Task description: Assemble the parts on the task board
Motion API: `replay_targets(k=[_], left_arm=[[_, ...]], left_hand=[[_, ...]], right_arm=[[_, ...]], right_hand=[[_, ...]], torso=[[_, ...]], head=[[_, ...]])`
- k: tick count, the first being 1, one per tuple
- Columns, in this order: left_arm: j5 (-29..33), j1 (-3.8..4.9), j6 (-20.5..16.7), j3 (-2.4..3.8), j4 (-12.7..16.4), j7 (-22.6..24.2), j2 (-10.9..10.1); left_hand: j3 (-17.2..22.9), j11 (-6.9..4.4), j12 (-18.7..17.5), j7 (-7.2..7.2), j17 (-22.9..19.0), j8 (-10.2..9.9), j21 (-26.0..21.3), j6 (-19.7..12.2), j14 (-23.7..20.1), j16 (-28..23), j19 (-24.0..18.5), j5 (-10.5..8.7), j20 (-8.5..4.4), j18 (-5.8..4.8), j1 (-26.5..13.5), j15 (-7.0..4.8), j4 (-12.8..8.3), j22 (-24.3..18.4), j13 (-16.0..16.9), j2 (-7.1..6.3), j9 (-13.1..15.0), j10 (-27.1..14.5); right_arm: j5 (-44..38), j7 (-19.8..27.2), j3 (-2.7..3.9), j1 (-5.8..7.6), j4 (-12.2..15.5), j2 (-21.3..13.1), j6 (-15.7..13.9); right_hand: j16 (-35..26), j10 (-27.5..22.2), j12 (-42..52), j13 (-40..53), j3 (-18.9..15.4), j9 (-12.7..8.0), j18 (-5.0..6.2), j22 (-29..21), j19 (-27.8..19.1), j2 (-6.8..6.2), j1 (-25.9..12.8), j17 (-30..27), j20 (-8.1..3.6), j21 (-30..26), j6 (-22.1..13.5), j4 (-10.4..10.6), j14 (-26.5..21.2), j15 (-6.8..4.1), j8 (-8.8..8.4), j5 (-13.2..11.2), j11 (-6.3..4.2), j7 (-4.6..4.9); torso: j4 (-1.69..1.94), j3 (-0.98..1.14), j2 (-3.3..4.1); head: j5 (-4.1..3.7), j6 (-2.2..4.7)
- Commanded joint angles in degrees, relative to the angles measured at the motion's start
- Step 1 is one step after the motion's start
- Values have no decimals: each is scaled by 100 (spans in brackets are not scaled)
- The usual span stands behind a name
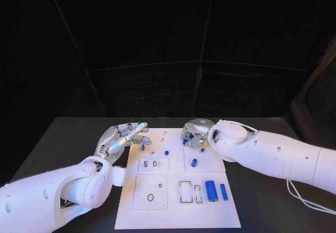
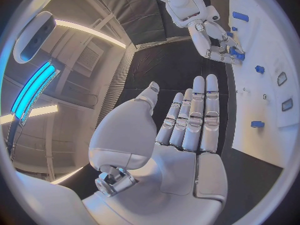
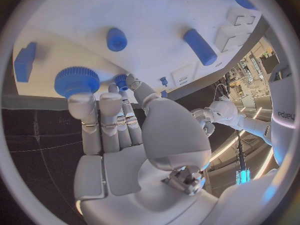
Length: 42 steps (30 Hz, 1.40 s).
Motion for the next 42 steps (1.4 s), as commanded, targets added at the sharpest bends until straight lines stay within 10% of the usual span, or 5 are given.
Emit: replay_targets(k=[1, 11, 23, 42], left_arm=[[38, 14, 87, 7, 0, 14, -7], [40, 19, 114, 7, -49, -14, 0], [41, 20, 140, 7, -95, -42, -5], [63, 38, 188, 7, -118, -75, 27]], left_hand=[[-20, 11, -37, 15, 13, -37, 13, 31, 29, -40, 33, -21, 8, 72, -1, -10, -27, -6, -10, 41, -9, 40], [-24, 15, -54, 20, 22, -47, 11, 27, 28, -49, 36, -21, 9, 71, -5, -7, -29, -9, -14, 46, -13, 30], [-26, 20, -76, 24, 32, -61, 7, 21, 26, -62, 37, -21, 10, 68, -7, -3, -32, -14, -18, 55, -18, 17], [-39, 40, -146, 41, 66, -107, -21, -1, -9, -119, 16, -21, 21, 61, -11, 17, -48, -38, -23, 77, -27, -19]], right_arm=[[-43, -49, 4, 14, -13, 16, 180], [-62, -20, 4, 14, -5, 18, -47], [286, 258, 43, 14, 164, 12, -1320], [342, 65, 86, 46, -530, 726, -1112]], right_hand=[[81, -3, -4, 8, 81, 3, -110, 75, 69, 44, 9, 71, -1, 69, -8, -7, 106, 42, -3, -48, 3, 7], [348, 185, 35, 23, 567, 25, -135, 314, 94, 191, 204, 287, -10, 271, 185, -70, 70, 22, 51, -311, -21, 1], [496, 387, 38, 43, 941, 60, -161, 506, 110, 120, 239, 375, -36, 434, 379, -68, 33, 3, 81, -399, -58, 0], [573, 303, -21, 21, 1038, 46, -163, 545, 83, -5, 114, 427, -9, 476, 319, 48, 22, 30, 11, -440, -25, 20]], torso=[[-2, 11, 24], [-7, 16, 35], [-4, 16, 41], [66, 15, 109]], head=[[14, -1], [22, -40], [34, -9], [54, 67]])
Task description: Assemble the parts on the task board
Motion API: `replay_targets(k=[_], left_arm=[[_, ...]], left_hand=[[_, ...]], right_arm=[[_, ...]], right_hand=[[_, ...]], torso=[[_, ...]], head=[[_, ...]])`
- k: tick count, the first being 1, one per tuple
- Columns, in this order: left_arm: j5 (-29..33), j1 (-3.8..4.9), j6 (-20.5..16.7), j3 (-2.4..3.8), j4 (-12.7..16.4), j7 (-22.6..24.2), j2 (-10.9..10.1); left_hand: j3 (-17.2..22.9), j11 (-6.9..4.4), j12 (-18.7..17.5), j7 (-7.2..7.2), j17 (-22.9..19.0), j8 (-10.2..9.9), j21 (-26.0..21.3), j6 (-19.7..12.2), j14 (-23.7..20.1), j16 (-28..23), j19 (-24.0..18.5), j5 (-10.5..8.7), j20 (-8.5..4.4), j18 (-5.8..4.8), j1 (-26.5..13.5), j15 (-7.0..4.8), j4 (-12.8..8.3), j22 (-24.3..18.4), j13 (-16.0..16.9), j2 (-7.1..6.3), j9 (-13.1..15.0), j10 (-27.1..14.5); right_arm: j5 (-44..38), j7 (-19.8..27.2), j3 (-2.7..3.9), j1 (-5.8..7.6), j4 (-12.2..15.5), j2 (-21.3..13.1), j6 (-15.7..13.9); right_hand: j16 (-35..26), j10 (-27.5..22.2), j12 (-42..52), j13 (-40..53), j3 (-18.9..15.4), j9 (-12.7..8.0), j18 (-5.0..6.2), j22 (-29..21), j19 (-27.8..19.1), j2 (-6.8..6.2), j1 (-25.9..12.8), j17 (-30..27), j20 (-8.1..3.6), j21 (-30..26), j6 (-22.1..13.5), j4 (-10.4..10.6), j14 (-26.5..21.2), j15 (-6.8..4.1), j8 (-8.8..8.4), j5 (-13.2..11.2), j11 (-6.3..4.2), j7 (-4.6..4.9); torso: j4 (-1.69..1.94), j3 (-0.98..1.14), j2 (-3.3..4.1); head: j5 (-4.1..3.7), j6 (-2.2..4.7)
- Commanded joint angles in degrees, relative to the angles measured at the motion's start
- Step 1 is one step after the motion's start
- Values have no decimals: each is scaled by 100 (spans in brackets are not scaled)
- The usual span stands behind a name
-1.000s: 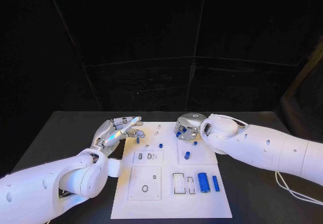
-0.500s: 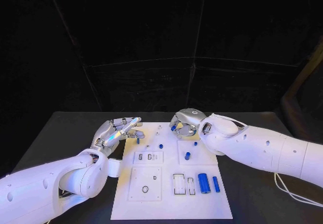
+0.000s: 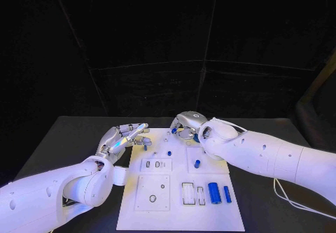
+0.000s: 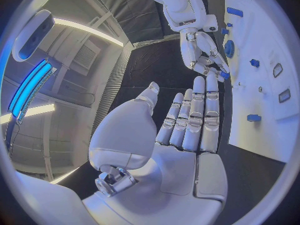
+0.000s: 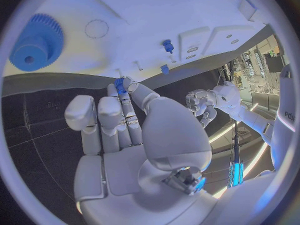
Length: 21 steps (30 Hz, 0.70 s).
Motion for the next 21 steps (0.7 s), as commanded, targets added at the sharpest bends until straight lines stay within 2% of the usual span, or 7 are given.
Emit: replay_targets(k=[1, 7, 11, 19, 21], left_arm=[[10, 13, 94, 6, 9, 7, 9], [10, 24, 110, 6, 7, 0, 30], [11, 30, 117, 6, 9, -5, 35], [11, 34, 139, 6, -6, -20, 52], [11, 35, 151, 6, -9, -25, 56]], left_hand=[[-9, 40, -33, 41, 7, -20, -21, 0, -7, -33, 16, -21, 21, 64, 12, 16, -19, -7, -7, 54, -6, -19], [-9, 40, -33, 41, 7, -20, -21, 0, -7, -33, 16, -21, 21, 64, 12, 16, -19, -7, -7, 54, -6, -19], [-11, 41, -38, 43, 10, -24, -23, -2, -9, -37, 15, -21, 22, 64, 11, 17, -20, -9, -8, 56, -7, -21], [-11, 42, -40, 43, 11, -26, -24, -3, -9, -38, 14, -21, 22, 64, 11, 18, -21, -10, -8, 56, -7, -23], [-11, 42, -40, 43, 11, -26, -24, -3, -9, -38, 14, -21, 22, 64, 11, 18, -21, -10, -8, 56, -7, -23]], right_arm=[[-9, -108, 5, 19, -103, 119, 107], [-127, -255, 5, 31, -347, 363, 156], [-176, -315, 5, 36, -450, 459, 138], [-280, -381, 5, 41, -613, 623, 282], [-349, -402, 5, 42, -644, 654, 311]], right_hand=[[45, 13, -21, -10, 23, -6, -75, 8, -22, -47, -5, 12, 0, 30, -14, 33, 24, 31, -27, 0, -53, 19], [61, -9, -24, -13, 39, -8, -77, 23, -20, -62, -22, 20, 5, 41, -27, 60, 24, 35, -36, -18, -50, 19], [63, -10, -24, -13, 42, -8, -77, 23, -20, -61, -22, 21, 5, 42, -28, 62, 25, 35, -36, -18, -50, 19], [72, -45, -29, -18, 61, -12, -76, 20, -29, -86, -45, 17, 11, 46, -52, 96, 21, 41, -48, -29, -42, 23], [70, -55, -30, -20, 66, -13, -75, 16, -34, -94, -51, 11, 13, 45, -60, 104, 19, 43, -51, -31, -40, 23]], torso=[[29, -2, 29], [51, -13, 58], [43, -10, 65], [59, -19, 75], [55, -12, 71]], head=[[-9, 20], [-36, 28], [-26, 39], [-37, 23], [-29, 12]])
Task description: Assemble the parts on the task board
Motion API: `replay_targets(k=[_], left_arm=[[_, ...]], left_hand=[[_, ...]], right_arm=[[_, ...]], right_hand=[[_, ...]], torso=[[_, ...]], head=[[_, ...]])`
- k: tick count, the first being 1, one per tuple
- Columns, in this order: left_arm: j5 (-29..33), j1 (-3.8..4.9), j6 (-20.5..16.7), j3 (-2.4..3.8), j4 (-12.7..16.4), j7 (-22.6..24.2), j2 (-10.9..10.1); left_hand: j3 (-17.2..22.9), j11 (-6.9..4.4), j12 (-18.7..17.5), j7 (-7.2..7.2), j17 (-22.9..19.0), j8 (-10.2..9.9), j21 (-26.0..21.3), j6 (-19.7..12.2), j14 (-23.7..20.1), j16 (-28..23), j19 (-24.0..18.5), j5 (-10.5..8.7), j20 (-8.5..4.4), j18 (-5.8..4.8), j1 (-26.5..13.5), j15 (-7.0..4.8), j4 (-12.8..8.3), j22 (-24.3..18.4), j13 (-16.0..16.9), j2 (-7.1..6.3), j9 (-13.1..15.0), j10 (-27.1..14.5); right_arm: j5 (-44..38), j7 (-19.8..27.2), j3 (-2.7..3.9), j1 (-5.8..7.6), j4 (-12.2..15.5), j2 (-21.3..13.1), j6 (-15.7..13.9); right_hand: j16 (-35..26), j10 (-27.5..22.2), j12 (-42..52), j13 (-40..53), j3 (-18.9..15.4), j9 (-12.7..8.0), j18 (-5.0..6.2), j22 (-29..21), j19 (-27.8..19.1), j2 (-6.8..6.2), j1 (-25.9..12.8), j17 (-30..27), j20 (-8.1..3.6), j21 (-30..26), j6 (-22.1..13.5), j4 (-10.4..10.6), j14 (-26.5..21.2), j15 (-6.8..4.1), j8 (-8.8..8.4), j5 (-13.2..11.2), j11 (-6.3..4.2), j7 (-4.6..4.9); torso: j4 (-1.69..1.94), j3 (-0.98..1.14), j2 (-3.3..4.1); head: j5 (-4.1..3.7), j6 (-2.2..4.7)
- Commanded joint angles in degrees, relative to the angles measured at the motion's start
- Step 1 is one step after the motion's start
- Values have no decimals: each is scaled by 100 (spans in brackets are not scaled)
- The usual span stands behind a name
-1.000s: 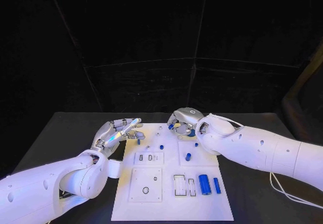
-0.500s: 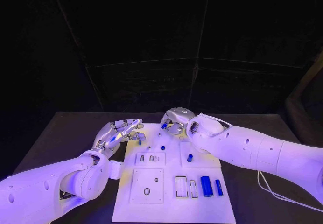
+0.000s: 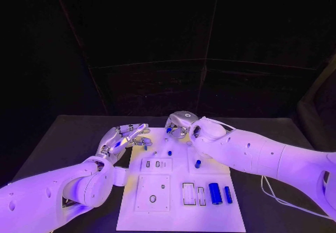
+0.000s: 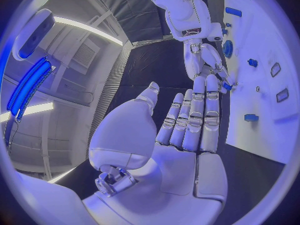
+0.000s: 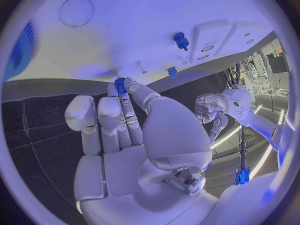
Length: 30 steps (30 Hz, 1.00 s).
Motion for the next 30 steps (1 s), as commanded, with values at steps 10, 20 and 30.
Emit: replay_targets(k=[10, 20, 30], left_arm=[[1, 12, 179, 6, -7, -23, 20], [1, 12, 212, 6, -27, -51, 27], [1, 12, 243, 6, -21, -77, -12]], left_hand=[[-9, 27, -53, 49, 24, -44, -32, -17, -13, -54, 10, -21, 26, 64, 10, 23, -22, -16, -10, 74, -11, -19], [-11, 32, -76, 53, 36, -60, -38, -29, -15, -68, 8, -21, 29, 65, 10, 26, -26, -23, -11, 89, -12, -36], [-10, 39, -108, 58, 54, -83, -47, -46, -19, -86, 6, -20, 34, 65, 14, 32, -36, -32, -12, 109, -13, -59]], right_arm=[[-404, -202, 4, 13, -99, 103, 195], [-349, -106, 3, 13, -150, 160, 177], [51, -206, 4, 17, 104, -194, -252]], right_hand=[[25, -89, -27, -7, 23, -2, -70, -21, -54, -83, -1, -43, 18, 17, -65, 52, 6, 47, -43, -37, 4, 0], [-908, -1021, -18, -35, -339, -61, 153, -1236, -821, -484, -234, -1276, 145, -666, -805, 365, -384, 205, -60, -378, 168, 134], [-1679, -1425, 231, 8, -1191, -5, 285, -2216, -1140, -408, 143, -2077, 188, -1389, -1223, 802, -390, 220, 4, -289, 222, 184]], torso=[[-4, 5, 6], [-13, 8, 13], [-49, 10, 0]], head=[[25, -18], [31, -19], [38, 1]])
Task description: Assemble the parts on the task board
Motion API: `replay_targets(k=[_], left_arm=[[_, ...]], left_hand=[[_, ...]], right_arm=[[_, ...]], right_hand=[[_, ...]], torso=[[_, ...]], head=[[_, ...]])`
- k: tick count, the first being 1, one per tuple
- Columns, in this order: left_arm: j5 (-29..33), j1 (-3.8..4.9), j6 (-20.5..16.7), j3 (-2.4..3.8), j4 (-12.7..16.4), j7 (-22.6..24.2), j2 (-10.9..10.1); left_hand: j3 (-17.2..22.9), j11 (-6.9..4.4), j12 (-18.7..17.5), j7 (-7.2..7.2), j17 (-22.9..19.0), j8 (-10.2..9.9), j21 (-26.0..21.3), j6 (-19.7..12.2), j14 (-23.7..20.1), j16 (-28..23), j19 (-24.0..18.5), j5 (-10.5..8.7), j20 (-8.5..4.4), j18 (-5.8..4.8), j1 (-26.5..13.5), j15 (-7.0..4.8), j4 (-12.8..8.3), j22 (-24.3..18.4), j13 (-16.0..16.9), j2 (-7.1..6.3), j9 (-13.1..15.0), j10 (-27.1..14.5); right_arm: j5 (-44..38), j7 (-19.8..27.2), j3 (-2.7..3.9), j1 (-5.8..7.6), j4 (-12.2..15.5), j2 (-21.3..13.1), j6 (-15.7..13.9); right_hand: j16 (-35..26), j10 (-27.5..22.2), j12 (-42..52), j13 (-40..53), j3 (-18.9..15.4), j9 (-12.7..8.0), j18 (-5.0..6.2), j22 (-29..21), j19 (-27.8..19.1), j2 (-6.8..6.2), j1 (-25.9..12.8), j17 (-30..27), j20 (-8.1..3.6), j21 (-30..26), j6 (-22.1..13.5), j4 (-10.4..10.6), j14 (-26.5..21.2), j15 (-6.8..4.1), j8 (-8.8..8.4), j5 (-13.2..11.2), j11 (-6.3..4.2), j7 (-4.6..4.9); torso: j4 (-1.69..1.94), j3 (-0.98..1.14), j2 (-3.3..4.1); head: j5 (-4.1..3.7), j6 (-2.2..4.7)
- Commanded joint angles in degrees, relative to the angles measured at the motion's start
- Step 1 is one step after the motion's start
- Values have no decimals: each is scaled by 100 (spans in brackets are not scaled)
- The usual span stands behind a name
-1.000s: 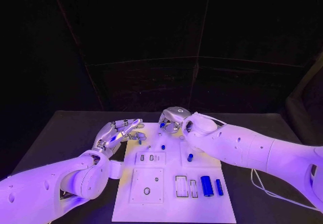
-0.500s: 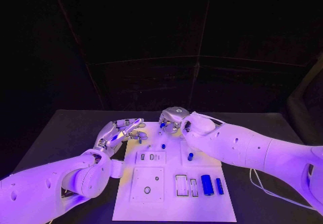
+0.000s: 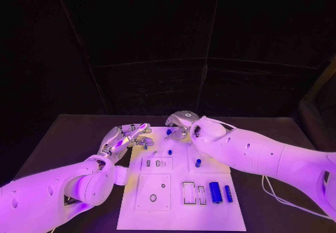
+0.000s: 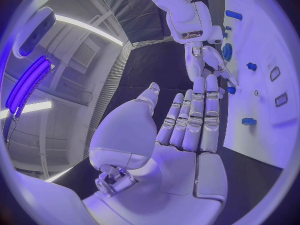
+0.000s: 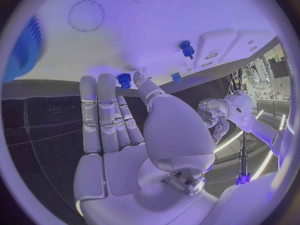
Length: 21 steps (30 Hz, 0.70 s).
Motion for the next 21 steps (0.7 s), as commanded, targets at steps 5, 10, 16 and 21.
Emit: replay_targets(k=[5, 10, 16, 21], left_arm=[[-3, 12, 124, 6, 26, -16, -59], [-3, 17, 162, 6, 24, -28, -72], [-2, 18, 217, 5, -11, -46, -63], [-2, 18, 251, 4, -43, -58, -37]], left_hand=[[4, 24, -59, 62, 27, -52, -20, -55, -21, -56, 5, -20, 38, 66, 35, 36, -56, -16, -7, 97, -8, -53], [16, 24, -70, 61, 38, -60, -23, -54, -21, -66, 6, -20, 40, 66, 54, 36, -73, -20, -6, 116, -6, -54], [39, 22, -82, 59, 56, -67, -30, -45, -21, -84, 6, -20, 41, 68, 87, 37, -104, -29, -2, 148, -3, -44], [55, 21, -88, 57, 68, -72, -34, -38, -22, -96, 6, -20, 42, 68, 108, 36, -125, -34, 0, 165, -1, -35]], right_arm=[[549, -125, 6, 52, 569, -730, -509], [1076, -252, 62, 75, 1068, -1345, -402], [1512, -487, 119, 87, 1433, -1883, 27], [1487, -721, 133, 104, 1446, -2011, 426]], right_hand=[[737, 1362, 691, 213, -108, 81, -155, 1089, 753, 124, -31, 886, -103, 656, 521, 247, 378, -149, 208, 693, -211, -97], [1474, 2271, 1302, 619, -283, 75, -317, 2002, 1272, -99, -255, 1773, -293, 1211, 654, 510, 582, -352, 238, 997, -456, -298], [2761, 2459, 3757, 3110, -700, 26, -488, 2973, 1677, -241, -320, 3465, -372, 1792, 487, 985, 722, -363, 205, 1141, -550, -328], [3263, 2273, 5395, 4958, -1059, 4, -540, 3330, 1775, -273, -241, 4216, -290, 1999, 148, 1386, 748, -311, 223, 1249, -425, -265]], torso=[[-110, 5, -50], [-135, 4, -63], [-164, 24, -79], [-170, 29, -73]], head=[[17, 32], [-4, 61], [15, 78], [8, 85]])
